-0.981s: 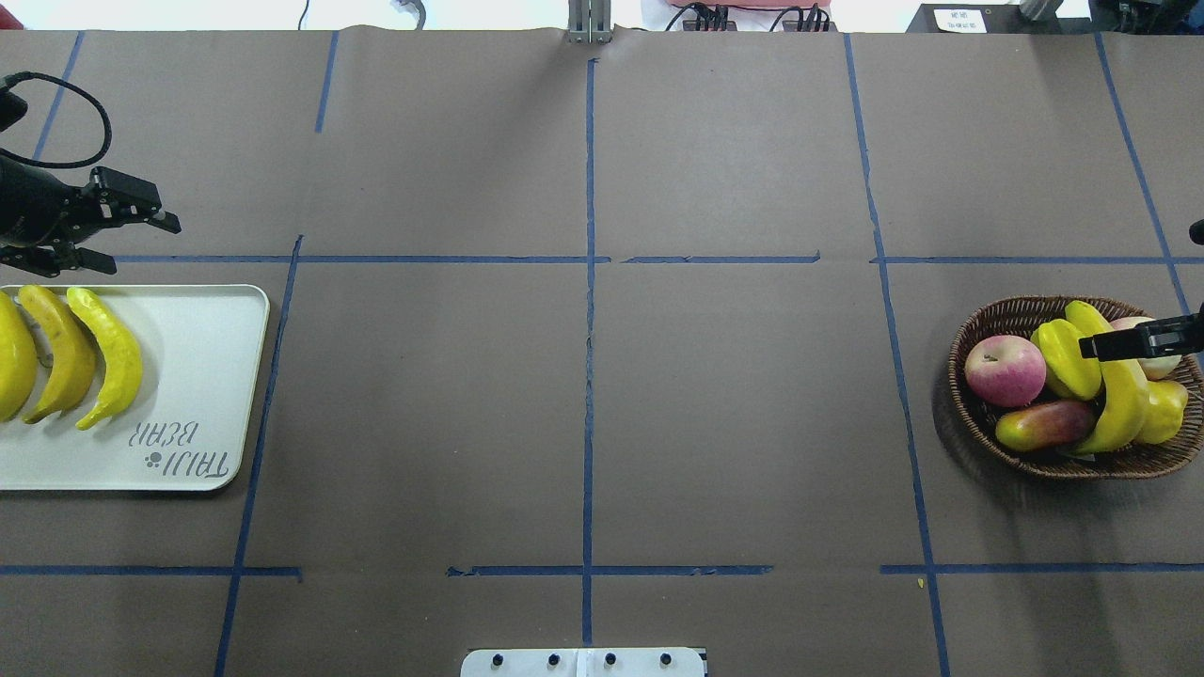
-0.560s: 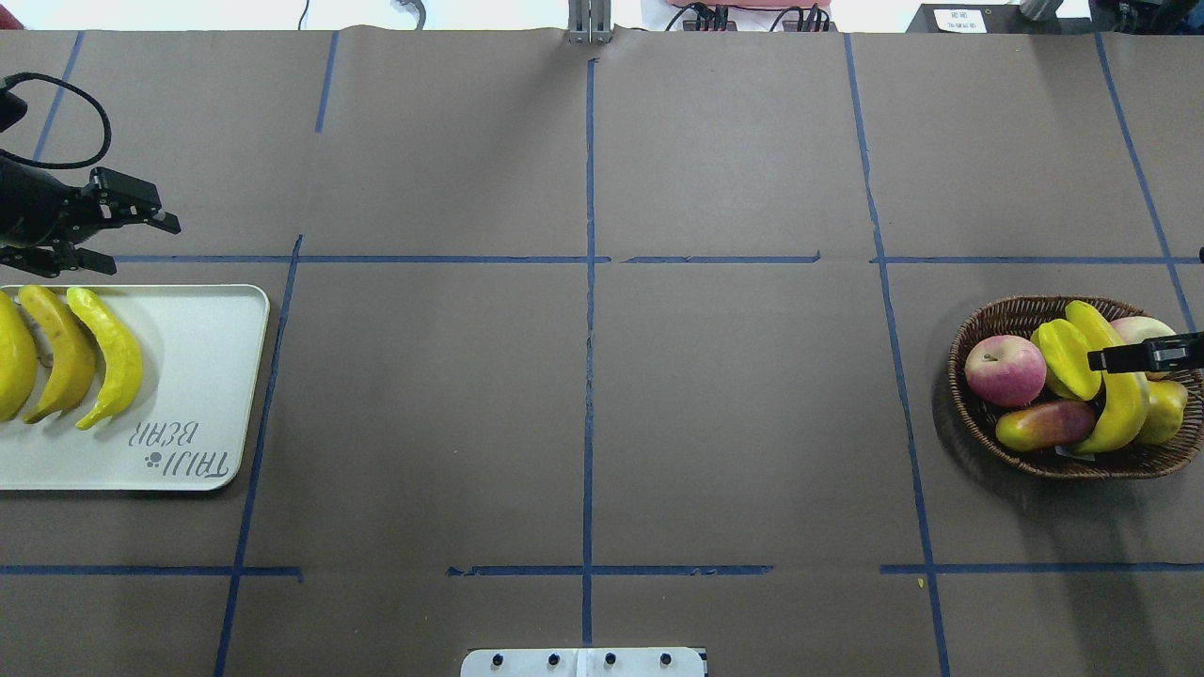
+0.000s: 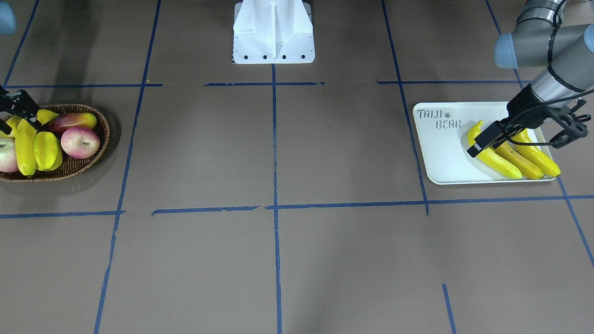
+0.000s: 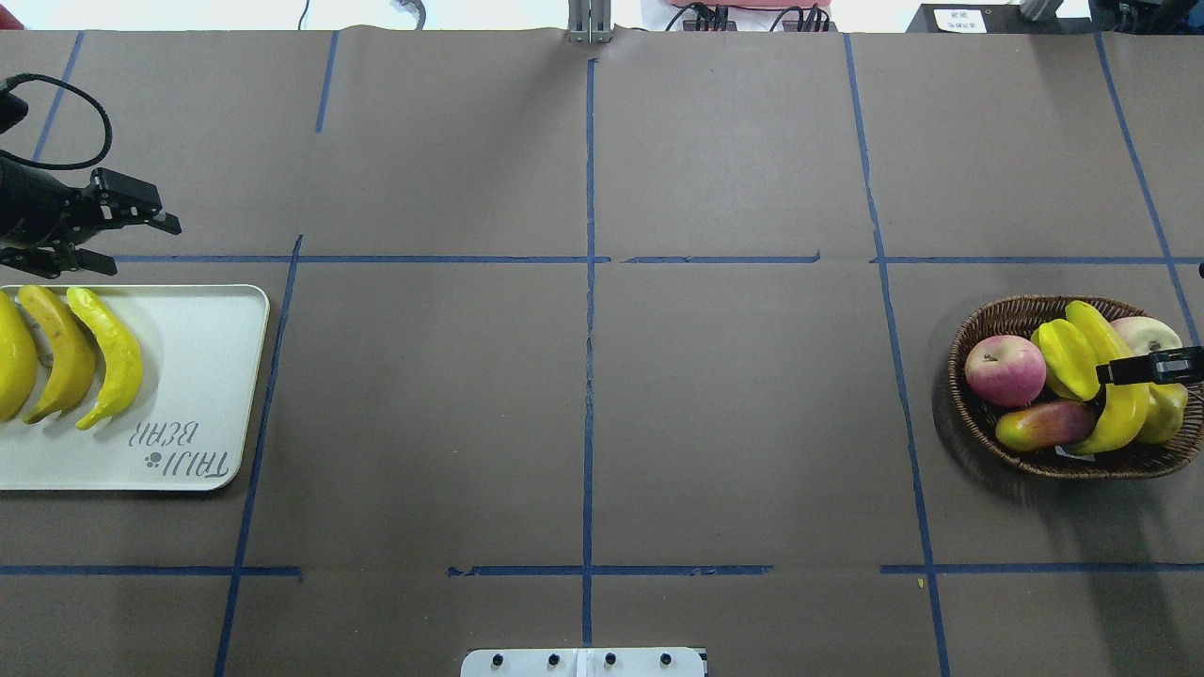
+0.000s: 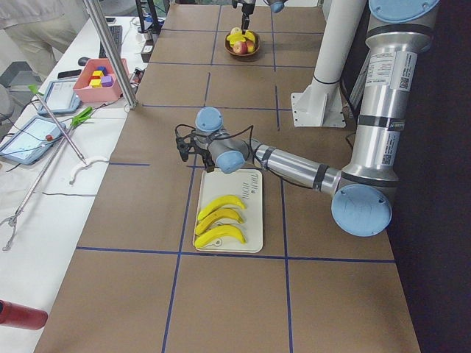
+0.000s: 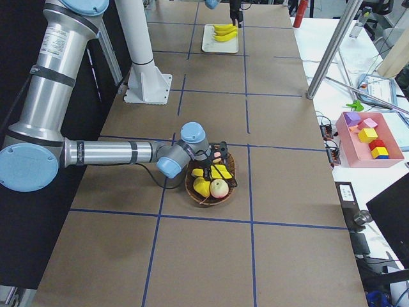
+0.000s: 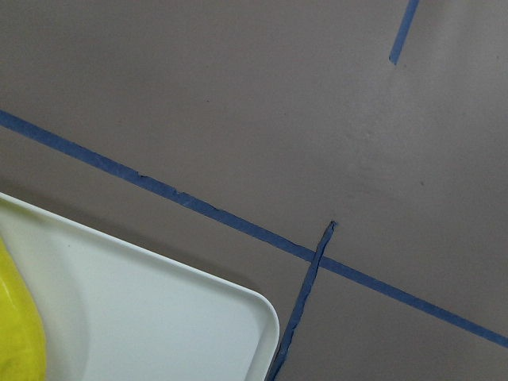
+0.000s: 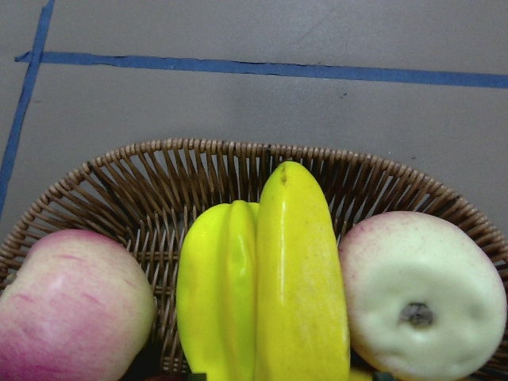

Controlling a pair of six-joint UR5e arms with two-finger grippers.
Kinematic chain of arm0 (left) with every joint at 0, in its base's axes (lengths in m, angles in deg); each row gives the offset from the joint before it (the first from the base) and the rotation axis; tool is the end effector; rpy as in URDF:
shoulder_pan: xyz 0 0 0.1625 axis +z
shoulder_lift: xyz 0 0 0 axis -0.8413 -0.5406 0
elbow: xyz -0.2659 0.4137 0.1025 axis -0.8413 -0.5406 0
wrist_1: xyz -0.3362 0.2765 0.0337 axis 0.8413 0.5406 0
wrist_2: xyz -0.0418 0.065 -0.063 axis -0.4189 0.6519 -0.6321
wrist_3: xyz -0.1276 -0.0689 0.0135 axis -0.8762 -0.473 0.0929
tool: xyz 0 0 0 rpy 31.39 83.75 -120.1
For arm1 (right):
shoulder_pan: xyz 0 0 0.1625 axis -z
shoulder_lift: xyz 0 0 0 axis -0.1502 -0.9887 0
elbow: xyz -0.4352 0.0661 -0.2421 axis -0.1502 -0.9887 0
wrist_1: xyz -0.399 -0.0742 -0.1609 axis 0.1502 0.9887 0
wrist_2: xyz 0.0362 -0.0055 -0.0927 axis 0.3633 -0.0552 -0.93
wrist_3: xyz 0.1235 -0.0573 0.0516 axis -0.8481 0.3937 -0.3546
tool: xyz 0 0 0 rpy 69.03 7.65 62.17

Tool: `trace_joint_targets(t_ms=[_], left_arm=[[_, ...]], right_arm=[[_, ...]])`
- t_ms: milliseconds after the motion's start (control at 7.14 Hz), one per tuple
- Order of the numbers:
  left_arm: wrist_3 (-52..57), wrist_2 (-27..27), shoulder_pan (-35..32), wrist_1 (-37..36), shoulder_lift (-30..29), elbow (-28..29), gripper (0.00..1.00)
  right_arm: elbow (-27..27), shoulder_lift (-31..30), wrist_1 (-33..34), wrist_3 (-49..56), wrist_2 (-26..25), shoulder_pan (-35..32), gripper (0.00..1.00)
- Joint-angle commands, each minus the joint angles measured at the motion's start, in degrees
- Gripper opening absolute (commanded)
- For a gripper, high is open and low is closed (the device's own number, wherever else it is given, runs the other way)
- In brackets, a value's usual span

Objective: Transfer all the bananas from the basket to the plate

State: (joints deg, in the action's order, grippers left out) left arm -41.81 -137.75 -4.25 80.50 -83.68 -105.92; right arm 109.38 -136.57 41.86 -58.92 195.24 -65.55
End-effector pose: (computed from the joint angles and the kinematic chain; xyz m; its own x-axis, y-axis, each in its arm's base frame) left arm 0.2521 -0.5447 0.5523 0.3824 -0.3739 -0.8450 0.3507 0.9048 -0.2416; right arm -0.1791 -0.3841 0.6982 0.6635 -0.1019 0.7412 -0.0922 0.9720 0.2161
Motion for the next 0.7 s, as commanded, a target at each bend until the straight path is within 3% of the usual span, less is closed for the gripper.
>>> trace_joint_targets(t_ms=[0, 560], left_arm=[[0.0, 0.0, 0.0, 0.0, 0.0, 0.0, 1.00], [0.0, -0.1, 0.2, 0.0, -0.3, 0.2, 1.00]], right_arm=[[-0.4, 0.3, 0.0, 0.0, 0.1, 0.1, 0.70], [-0.6, 1.5, 0.8, -0.1, 0.3, 0.2, 0.66]])
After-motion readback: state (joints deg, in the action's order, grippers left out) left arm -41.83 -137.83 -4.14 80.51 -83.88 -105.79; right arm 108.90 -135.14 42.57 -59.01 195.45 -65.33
